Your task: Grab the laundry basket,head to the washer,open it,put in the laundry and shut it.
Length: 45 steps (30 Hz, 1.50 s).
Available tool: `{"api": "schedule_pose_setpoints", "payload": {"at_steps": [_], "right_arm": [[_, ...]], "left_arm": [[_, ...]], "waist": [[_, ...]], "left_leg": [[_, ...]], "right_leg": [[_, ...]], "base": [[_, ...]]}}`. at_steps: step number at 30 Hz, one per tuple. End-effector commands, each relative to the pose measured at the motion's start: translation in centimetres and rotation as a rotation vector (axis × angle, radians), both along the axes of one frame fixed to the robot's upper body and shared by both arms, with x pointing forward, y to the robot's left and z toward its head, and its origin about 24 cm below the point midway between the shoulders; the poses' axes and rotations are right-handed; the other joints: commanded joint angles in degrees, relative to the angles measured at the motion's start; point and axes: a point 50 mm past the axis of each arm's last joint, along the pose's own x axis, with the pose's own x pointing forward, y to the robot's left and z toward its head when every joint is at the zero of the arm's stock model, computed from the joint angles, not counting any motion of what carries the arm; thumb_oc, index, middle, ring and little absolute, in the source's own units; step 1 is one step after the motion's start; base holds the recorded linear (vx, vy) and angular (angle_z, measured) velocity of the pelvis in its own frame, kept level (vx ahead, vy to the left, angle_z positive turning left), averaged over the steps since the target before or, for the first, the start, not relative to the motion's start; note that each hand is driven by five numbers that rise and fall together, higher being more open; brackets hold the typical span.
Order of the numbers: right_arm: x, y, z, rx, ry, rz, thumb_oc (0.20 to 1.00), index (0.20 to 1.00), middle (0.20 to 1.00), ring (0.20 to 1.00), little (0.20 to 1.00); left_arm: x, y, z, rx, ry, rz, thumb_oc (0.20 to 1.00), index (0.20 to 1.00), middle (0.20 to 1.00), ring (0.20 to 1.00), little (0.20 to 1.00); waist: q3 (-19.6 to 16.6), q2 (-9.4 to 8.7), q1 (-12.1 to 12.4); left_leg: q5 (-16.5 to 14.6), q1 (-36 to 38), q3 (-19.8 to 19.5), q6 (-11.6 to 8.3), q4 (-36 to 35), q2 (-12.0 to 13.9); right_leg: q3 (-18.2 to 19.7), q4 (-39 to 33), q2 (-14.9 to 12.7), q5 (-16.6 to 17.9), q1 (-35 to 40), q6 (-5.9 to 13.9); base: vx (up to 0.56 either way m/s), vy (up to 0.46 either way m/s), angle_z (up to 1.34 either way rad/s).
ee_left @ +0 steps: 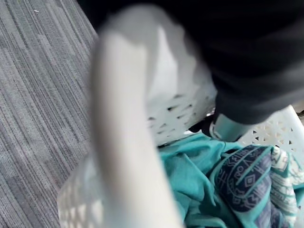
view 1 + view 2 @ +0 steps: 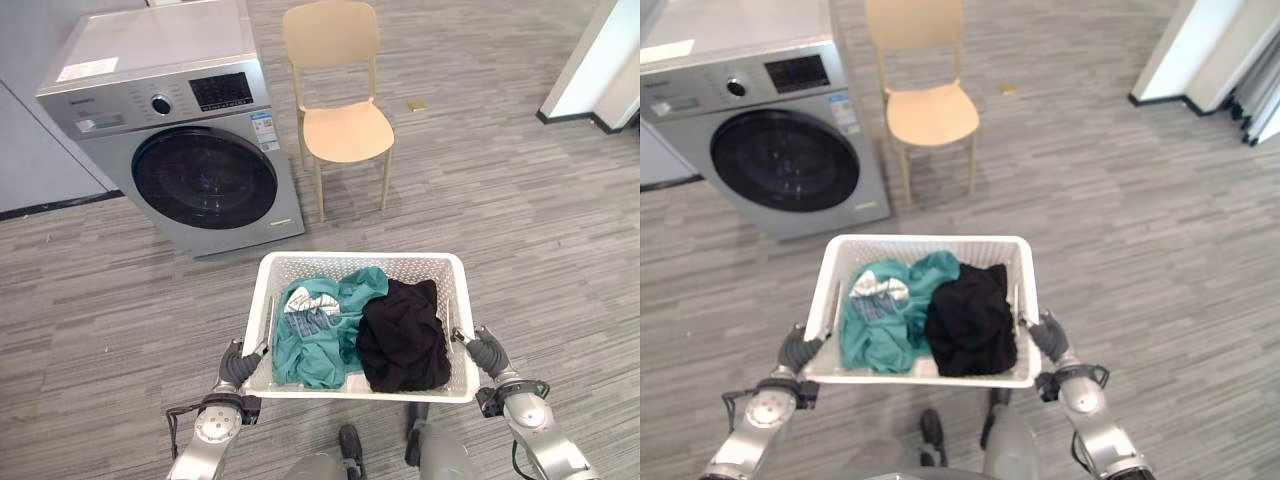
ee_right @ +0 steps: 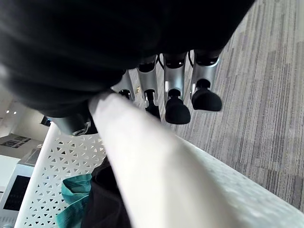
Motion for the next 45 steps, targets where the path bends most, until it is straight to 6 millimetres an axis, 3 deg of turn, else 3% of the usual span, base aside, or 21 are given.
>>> {"api": "schedule_pose_setpoints", "payload": {"at_steps": [1, 2, 6, 7, 8, 9, 11, 14, 16, 18, 19, 22, 27, 28, 29, 30, 31, 34, 38, 42, 45], "right_arm": [[3.2, 1.9, 5.5, 0.143, -0.286, 0.089, 0.2, 0.2, 0.2, 0.2, 0.2], [3.3, 1.7, 5.5, 0.1, -0.289, 0.102, 0.2, 0.2, 0.2, 0.2, 0.2], [3.2, 0.9, 6.1, 0.07, -0.314, 0.091, 0.2, 0.2, 0.2, 0.2, 0.2], [3.2, 0.9, 6.1, 0.07, -0.315, 0.091, 0.2, 0.2, 0.2, 0.2, 0.2], [3.0, 0.5, 5.9, 0.057, -0.302, 0.076, 0.2, 0.2, 0.2, 0.2, 0.2], [2.9, 0.2, 5.8, 0.044, -0.293, 0.073, 0.2, 0.2, 0.2, 0.2, 0.2], [2.9, 0.1, 5.8, 0.044, -0.288, 0.071, 0.2, 0.2, 0.2, 0.2, 0.2], [2.7, -0.1, 5.6, 0.053, -0.286, 0.054, 0.2, 0.2, 0.2, 0.2, 0.2], [2.7, -0.2, 5.5, 0.06, -0.283, 0.043, 0.2, 0.2, 0.2, 0.2, 0.2], [2.6, -0.4, 5.2, 0.065, -0.276, 0.021, 0.2, 0.2, 0.2, 0.2, 0.2], [2.5, -0.5, 5.0, 0.063, -0.271, 0.009, 0.2, 0.2, 0.2, 0.2, 0.2], [2.5, -0.3, 5.0, 0.066, -0.271, 0.007, 0.2, 0.2, 0.2, 0.2, 0.2], [2.2, 0.3, 4.5, 0.068, -0.245, 0.033, 0.2, 0.2, 0.2, 0.2, 0.2], [2.2, 0.4, 4.3, 0.072, -0.238, 0.038, 0.2, 0.2, 0.2, 0.2, 0.2], [2.2, 0.5, 4.3, 0.074, -0.239, 0.039, 0.2, 0.2, 0.2, 0.2, 0.2], [2.2, 0.8, 4.3, 0.086, -0.238, 0.046, 0.2, 0.2, 0.2, 0.2, 0.2], [2.3, 1.0, 4.4, 0.092, -0.247, 0.045, 0.2, 0.2, 0.2, 0.2, 0.2], [2.4, 1.3, 4.4, 0.103, -0.247, 0.06, 0.2, 0.2, 0.2, 0.2, 0.2], [2.5, 1.3, 4.6, 0.102, -0.249, 0.065, 0.2, 0.2, 0.2, 0.2, 0.2], [2.4, 1.2, 4.3, 0.11, -0.238, 0.048, 0.2, 0.2, 0.2, 0.2, 0.2], [1.8, 0.8, 3.8, 0.107, -0.216, 0.035, 0.2, 0.2, 0.2, 0.2, 0.2]], "left_arm": [[1.1, -0.9, 4.3, -0.061, -0.241, -0.07, 0.2, 0.2, 0.2, 0.2, 0.2], [1.3, -1.1, 4.2, -0.084, -0.248, -0.055, 0.2, 0.2, 0.2, 0.2, 0.2], [1.7, -2.1, 4.4, -0.115, -0.254, -0.072, 0.2, 0.2, 0.2, 0.2, 0.2], [1.7, -2.1, 4.4, -0.115, -0.254, -0.072, 0.2, 0.2, 0.2, 0.2, 0.2], [1.9, -2.3, 4.4, -0.121, -0.261, -0.075, 0.2, 0.2, 0.2, 0.2, 0.2], [2.0, -2.3, 4.6, -0.131, -0.269, -0.066, 0.2, 0.2, 0.2, 0.2, 0.2], [1.9, -2.5, 4.5, -0.141, -0.27, -0.063, 0.2, 0.2, 0.2, 0.2, 0.2], [1.9, -2.6, 4.4, -0.138, -0.266, -0.067, 0.2, 0.2, 0.2, 0.2, 0.2], [1.9, -2.6, 4.4, -0.134, -0.262, -0.072, 0.2, 0.2, 0.2, 0.2, 0.2], [1.8, -2.6, 4.3, -0.118, -0.253, -0.084, 0.2, 0.2, 0.2, 0.2, 0.2], [1.6, -2.5, 4.1, -0.109, -0.243, -0.086, 0.2, 0.2, 0.2, 0.2, 0.2], [1.3, -2.2, 4.0, -0.096, -0.232, -0.084, 0.2, 0.2, 0.2, 0.2, 0.2], [0.5, -1.6, 3.5, -0.083, -0.194, -0.088, 0.2, 0.2, 0.2, 0.2, 0.2], [0.4, -1.6, 3.4, -0.08, -0.186, -0.094, 0.2, 0.2, 0.2, 0.2, 0.2], [0.4, -1.6, 3.4, -0.079, -0.187, -0.094, 0.2, 0.2, 0.2, 0.2, 0.2], [0.5, -1.5, 3.5, -0.069, -0.187, -0.104, 0.2, 0.2, 0.2, 0.2, 0.2], [0.8, -1.2, 3.7, -0.056, -0.193, -0.1, 0.2, 0.2, 0.2, 0.2, 0.2], [1.0, -1.0, 4.1, -0.05, -0.206, -0.103, 0.2, 0.2, 0.2, 0.2, 0.2], [1.2, -1.0, 4.3, -0.054, -0.218, -0.107, 0.2, 0.2, 0.2, 0.2, 0.2], [1.1, -1.0, 4.1, -0.05, -0.212, -0.099, 0.2, 0.2, 0.2, 0.2, 0.2], [1.0, -0.9, 4.0, -0.049, -0.214, -0.089, 0.2, 0.2, 0.2, 0.2, 0.2]], "waist": [[-0.95, -1.66, 0.12], [-2.04, -0.78, -0.19], [-1.72, -0.64, -0.3], [-1.7, -0.57, -0.37], [-1.57, -1.11, -0.34], [-1.42, -1.99, 0.71], [-1.22, -2.56, 2.05], [-0.95, -2.87, 2.88], [-0.91, -2.65, 3.19], [-0.66, -1.45, 4.18], [-1.02, -1.26, 4.34], [-1.55, -0.85, 4.99], [-4.31, -2.33, 6.13], [-4.73, -3.49, 6.26], [-4.63, -3.26, 6.4], [-4.66, -4.25, 6.17], [-4.56, -4.28, 6.3], [-3.69, -3.76, 5.32], [-1.58, -2.45, 3.33], [0.21, -2.38, 1.83], [0.23, -3.55, 0.65]], "left_leg": [[-6.96, 11.29, -5.05, -4.95, 0.89, 6.93], [-4.14, 11.67, -5.82, -6.99, 3.48, 10.11], [5.01, 3.98, -5.67, -8.11, 20.68, 15.32], [4.93, 3.85, -5.8, -8.16, 20.87, 15.42], [7.13, 2.61, -4.02, -7.89, 24.24, 16.73], [4.43, -0.85, -3.63, -6.92, 25.12, 14.57], [1.33, -5.34, -3.89, -5.96, 22.42, 11.02], [1.4, -8.27, -2.64, -5.85, 16.44, 9.67], [3.12, -9.32, -2.47, -6.14, 12.84, 9.02], [10.49, -11.6, -2.56, -7.79, 2.96, 7.54], [11.14, -12.06, -0.07, -8.35, -1.82, 7.76], [13.53, -12.53, 4.2, -7.54, -3.01, 8.71], [12.16, -10.97, 4.56, -5.22, 0.07, 8.41], [9.69, -10.27, 3.98, -4.87, 1.0, 7.15], [10.58, -10.7, 4.88, -4.33, 1.2, 7.75], [7.34, -9.21, 3.82, -3.43, 2.35, 6.2], [7.15, -9.24, 4.68, -2.44, 3.0, 6.27], [5.1, -6.46, 3.32, -1.63, 2.38, 5.27], [3.25, -2.26, 1.32, -1.61, 0.92, 5.16], [0.15, 2.01, -0.46, -1.79, 1.12, 4.64], [-3.36, 5.1, -4.0, -2.43, 3.0, 3.79]], "right_leg": [[1.58, 2.31, 2.4, 2.2, 2.33, 0.44], [0.97, 3.87, 3.57, 2.47, 3.43, -0.33], [-1.74, 3.5, 5.84, -0.55, 8.3, -4.19], [-1.85, 3.45, 5.91, -0.54, 8.35, -4.24], [-2.68, 2.53, 6.63, -1.97, 11.02, -5.61], [-2.73, 0.94, 6.74, -3.05, 13.69, -5.85], [-1.99, -0.06, 6.94, -3.95, 15.93, -5.3], [-2.29, -1.15, 7.3, -4.99, 18.67, -4.78], [-2.17, -1.42, 7.89, -5.51, 19.85, -4.78], [-1.89, -1.6, 10.16, -7.45, 23.22, -4.77], [-1.54, -1.27, 10.81, -9.88, 25.67, -4.7], [-1.39, 1.0, 11.79, -12.08, 27.83, -5.14], [-0.1, 5.18, 9.94, -14.7, 30.44, -3.95], [0.22, 7.77, 8.25, -14.15, 30.5, -2.62], [0.02, 7.77, 8.58, -13.59, 30.07, -2.79], [0.63, 14.42, 6.0, -11.73, 27.93, -0.76], [0.78, 16.28, 5.74, -9.08, 26.28, -0.31], [2.51, 19.95, 6.58, -8.06, 19.38, -1.39], [0.87, 17.71, 8.02, -9.56, 12.71, -2.99], [-0.62, 10.14, 7.03, -5.42, 8.12, -2.46], [1.85, 5.22, 6.52, -1.43, 7.36, -1.18]], "base": [[0.58, -0.474, 0.74], [0.51, -0.467, 0.85], [0.3, -0.36, 0.61], [0.29, -0.26, 0.5], [0.41, -0.262, 0.24], [0.53, -0.292, 0.05], [0.32, -0.098, -0.36], [0.26, -0.053, -0.42], [0.22, -0.011, 0.0], [0.51, -0.005, -0.29], [0.55, 0.032, -0.22], [0.37, 0.072, -0.07], [0.44, 0.172, -0.14], [0.25, 0.143, 0.13], [0.35, 0.209, 0.05], [0.21, 0.173, -0.02], [0.33, 0.211, 0.13], [0.18, 0.106, 0.18], [0.13, 0.025, 0.33], [0.27, -0.074, 0.34], [0.36, -0.181, 0.41]]}}
